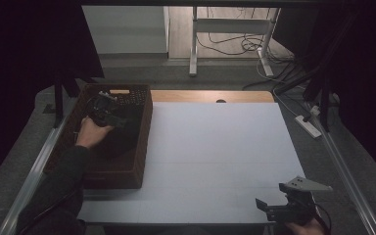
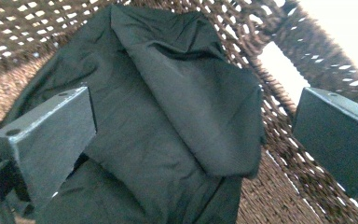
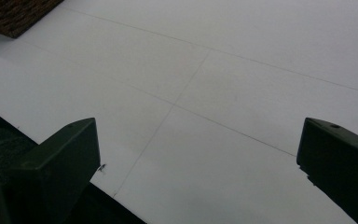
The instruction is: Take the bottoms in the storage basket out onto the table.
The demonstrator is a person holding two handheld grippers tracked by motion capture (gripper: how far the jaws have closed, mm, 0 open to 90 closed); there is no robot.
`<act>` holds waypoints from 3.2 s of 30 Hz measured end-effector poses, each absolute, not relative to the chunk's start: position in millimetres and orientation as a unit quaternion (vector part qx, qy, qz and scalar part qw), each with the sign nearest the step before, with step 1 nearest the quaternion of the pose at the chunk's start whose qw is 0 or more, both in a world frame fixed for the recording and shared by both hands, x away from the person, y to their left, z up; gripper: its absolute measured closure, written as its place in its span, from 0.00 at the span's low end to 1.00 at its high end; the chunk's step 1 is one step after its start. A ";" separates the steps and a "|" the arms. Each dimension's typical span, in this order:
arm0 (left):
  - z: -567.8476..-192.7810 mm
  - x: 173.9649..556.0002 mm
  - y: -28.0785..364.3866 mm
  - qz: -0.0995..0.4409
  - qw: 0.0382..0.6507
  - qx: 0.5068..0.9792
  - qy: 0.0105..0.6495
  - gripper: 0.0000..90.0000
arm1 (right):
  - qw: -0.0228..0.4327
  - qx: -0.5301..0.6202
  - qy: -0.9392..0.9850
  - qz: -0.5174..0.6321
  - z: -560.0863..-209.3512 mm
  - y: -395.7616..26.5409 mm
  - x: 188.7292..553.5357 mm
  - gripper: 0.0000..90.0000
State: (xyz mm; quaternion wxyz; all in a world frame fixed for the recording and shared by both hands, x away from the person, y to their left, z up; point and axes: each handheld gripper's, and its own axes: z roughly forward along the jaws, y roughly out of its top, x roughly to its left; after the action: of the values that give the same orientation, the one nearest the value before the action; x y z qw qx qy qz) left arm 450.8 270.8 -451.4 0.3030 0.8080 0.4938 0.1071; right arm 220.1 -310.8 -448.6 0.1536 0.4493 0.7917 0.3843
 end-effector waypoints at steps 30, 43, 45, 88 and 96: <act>-522.0 488.7 266.2 0.046 0.155 0.825 0.541 0.00 | 0.149 0.443 0.796 0.386 -448.8 -310.4 220.0 0.00; -507.5 482.1 264.7 0.024 0.171 0.830 0.531 0.75 | 0.148 0.439 0.799 0.383 -448.8 -309.3 219.8 0.00; -506.2 482.0 261.0 0.027 0.162 0.836 0.524 0.80 | 0.149 0.439 0.799 0.383 -448.8 -309.7 220.0 0.00; -427.9 448.8 288.4 0.075 0.299 0.818 0.485 0.84 | 0.149 0.441 0.799 0.382 -448.9 -308.9 220.6 0.00; -411.8 440.5 293.4 0.086 0.318 0.813 0.480 0.84 | 0.149 0.440 0.799 0.381 -448.8 -308.4 221.1 0.00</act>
State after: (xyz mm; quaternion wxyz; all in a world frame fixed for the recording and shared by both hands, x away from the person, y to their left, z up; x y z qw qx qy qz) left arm 440.5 293.4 -411.8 0.3177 0.8132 0.4800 0.0859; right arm 221.1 -308.4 -448.8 0.1490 0.4403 0.7992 0.3811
